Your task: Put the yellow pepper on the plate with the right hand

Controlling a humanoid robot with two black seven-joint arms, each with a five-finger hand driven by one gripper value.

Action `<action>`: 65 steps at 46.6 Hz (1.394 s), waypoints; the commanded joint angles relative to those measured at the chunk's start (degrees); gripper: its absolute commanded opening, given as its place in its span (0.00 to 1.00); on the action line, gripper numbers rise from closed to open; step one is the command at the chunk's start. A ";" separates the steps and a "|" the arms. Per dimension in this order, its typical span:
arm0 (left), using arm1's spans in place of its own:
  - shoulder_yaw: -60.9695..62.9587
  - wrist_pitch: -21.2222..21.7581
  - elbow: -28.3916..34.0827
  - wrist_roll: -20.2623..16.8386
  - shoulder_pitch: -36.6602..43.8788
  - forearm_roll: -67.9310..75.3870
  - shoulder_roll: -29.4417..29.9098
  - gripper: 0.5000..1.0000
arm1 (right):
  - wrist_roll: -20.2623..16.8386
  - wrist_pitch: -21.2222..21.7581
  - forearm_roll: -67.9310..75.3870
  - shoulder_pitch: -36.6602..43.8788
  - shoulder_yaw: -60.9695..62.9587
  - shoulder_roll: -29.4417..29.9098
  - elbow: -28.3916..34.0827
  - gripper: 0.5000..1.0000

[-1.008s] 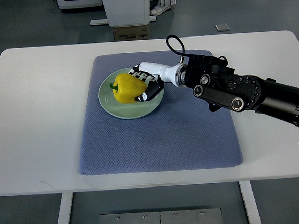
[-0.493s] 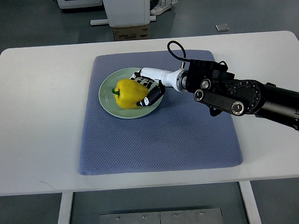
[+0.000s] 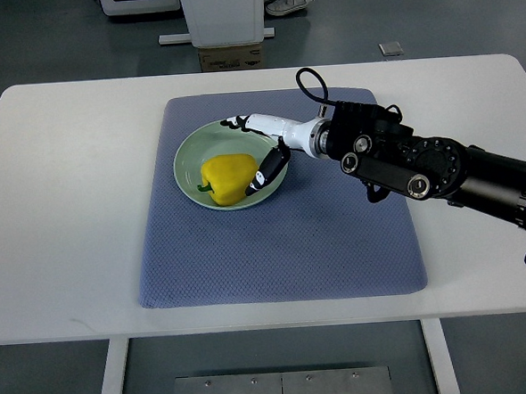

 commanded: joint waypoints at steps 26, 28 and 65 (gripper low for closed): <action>0.00 -0.03 -0.03 0.00 0.00 0.00 0.00 1.00 | 0.28 -0.02 12.60 -4.11 11.22 -12.21 -0.17 0.98; 0.00 0.06 -0.03 0.00 0.00 0.00 0.00 1.00 | 0.27 -0.11 13.22 -5.26 13.06 -12.56 -0.34 0.98; 0.00 -0.03 -0.03 0.00 0.00 0.00 0.00 1.00 | 0.62 -11.88 22.71 -21.43 46.37 -9.05 -1.05 0.98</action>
